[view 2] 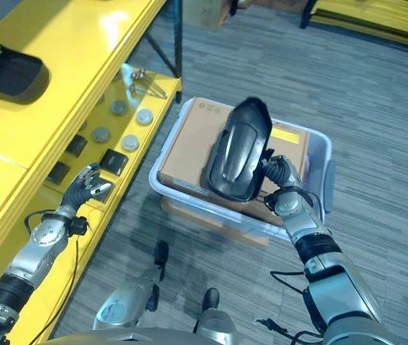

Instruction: Move parts from the plastic box to the shelf.

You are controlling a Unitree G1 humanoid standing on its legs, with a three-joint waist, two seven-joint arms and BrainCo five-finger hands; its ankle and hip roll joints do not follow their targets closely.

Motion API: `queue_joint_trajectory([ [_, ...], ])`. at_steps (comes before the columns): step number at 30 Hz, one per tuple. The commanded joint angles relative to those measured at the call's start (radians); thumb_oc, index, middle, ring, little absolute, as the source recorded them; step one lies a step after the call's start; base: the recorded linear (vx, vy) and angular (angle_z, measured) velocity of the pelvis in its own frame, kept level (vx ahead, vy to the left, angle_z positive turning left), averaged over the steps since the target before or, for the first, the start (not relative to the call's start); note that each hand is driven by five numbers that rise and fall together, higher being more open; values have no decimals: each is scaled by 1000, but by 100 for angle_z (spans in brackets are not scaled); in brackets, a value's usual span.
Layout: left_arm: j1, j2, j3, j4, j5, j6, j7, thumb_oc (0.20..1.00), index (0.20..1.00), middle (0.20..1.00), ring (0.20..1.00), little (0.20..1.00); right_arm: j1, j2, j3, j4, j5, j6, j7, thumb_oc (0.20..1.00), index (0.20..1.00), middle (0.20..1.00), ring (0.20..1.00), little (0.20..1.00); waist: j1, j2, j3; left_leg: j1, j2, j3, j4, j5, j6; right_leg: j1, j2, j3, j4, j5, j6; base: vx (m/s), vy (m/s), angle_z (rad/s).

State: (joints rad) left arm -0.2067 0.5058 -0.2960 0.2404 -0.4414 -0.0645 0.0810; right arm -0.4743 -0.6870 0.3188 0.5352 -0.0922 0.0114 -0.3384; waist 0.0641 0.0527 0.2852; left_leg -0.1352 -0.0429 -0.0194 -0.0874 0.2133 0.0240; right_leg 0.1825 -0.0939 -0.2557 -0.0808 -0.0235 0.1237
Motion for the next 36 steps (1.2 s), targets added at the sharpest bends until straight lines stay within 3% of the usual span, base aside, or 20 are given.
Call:
queue_joint_trajectory([
  [1,-50,-43,-24,18,-76,79,-24,1000,1000,1000,1000,1000,-46,-64,0,-61,-139,-73,-90,200,200,200,200,200,16,-53,-79,132,66,39,0,-160,-47,-108,-63,1,-6,107,-3,90,-59,-23],
  [3,-69,-66,-33,-18,-117,130,-55,1000,1000,1000,1000,1000,-39,-81,-4,-136,-229,-76,-108,200,200,200,200,200,1,-61,-113,160,69,47,0,-173,-43,-88,-58,11,-6,101,-2,59,-61,-21],
  [8,-108,-90,-49,-80,-131,184,-87,1000,1000,1000,1000,1000,-49,-126,-4,-234,-366,-97,-148,200,200,200,200,200,-21,-76,-152,195,74,60,0,-191,-39,-62,-49,31,-6,90,-1,0,-60,-6],
  [19,-245,-94,-95,-167,-218,216,-63,1000,1000,1000,1000,1000,-166,-233,27,-303,-580,-80,-282,200,200,200,200,200,-54,-91,-200,230,77,71,0,-212,-36,-40,-35,65,-6,77,5,-5,-24,-5],
  [24,-300,-112,-113,-173,-228,231,1,1000,1000,1000,1000,1000,-230,-255,43,-308,-574,-44,-333,200,200,200,200,200,-62,-95,-210,232,76,72,0,-217,-37,-42,-31,77,-6,75,7,-10,-20,-5],
  [36,-372,-142,-120,-173,-289,234,-1,1000,1000,1000,1000,1000,-276,-209,35,-404,-546,-79,-348,200,200,200,200,200,-80,-92,-210,236,72,72,0,-230,-34,-46,-31,92,-6,67,7,0,0,0],
])
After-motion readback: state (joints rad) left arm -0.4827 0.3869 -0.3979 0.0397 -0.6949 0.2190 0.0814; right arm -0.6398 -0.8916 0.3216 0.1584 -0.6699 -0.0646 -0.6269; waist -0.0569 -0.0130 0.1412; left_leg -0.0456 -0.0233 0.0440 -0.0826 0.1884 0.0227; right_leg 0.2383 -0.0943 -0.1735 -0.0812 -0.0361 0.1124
